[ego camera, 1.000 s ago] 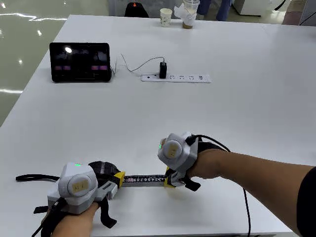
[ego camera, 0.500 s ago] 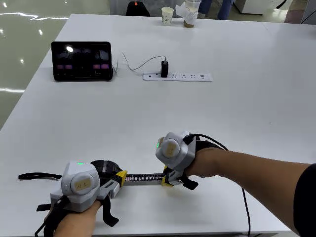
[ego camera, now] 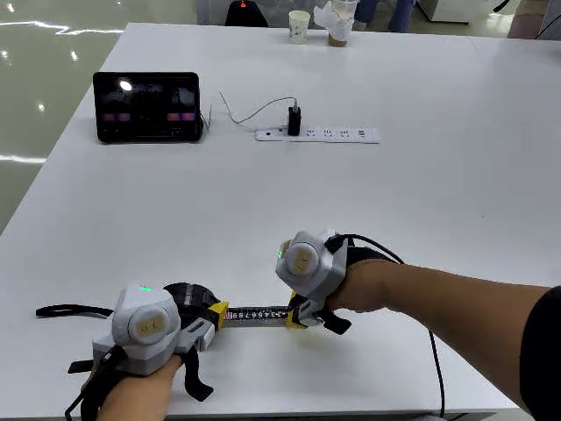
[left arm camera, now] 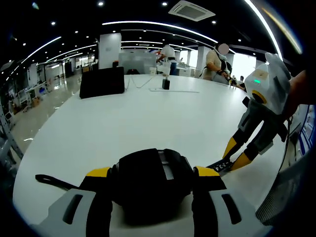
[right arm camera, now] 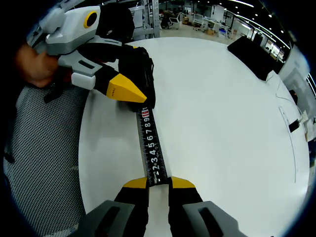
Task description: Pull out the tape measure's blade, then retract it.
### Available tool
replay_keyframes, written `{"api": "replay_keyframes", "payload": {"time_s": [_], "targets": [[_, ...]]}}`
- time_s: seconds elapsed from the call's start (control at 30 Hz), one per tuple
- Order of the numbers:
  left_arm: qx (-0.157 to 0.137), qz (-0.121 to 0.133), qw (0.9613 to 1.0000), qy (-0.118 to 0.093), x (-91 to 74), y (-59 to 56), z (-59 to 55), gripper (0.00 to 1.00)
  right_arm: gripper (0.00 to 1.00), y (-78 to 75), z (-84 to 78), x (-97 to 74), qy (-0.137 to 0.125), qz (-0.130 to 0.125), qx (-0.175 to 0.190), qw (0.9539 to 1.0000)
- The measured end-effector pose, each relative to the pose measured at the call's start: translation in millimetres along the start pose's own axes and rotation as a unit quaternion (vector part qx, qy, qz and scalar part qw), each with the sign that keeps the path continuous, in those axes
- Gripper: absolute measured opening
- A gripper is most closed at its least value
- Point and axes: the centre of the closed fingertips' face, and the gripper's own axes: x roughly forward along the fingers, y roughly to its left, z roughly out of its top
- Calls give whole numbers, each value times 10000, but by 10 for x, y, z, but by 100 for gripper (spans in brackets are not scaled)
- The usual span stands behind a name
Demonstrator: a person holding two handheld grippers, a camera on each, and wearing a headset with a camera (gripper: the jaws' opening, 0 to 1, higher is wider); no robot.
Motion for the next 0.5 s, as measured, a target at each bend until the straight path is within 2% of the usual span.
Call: {"api": "replay_keyframes", "payload": {"time_s": [0.5], "targets": [[-20,-30,10000,50,-2,-2,-17,61,11,9,32,11,11,8,-9,10000]]}}
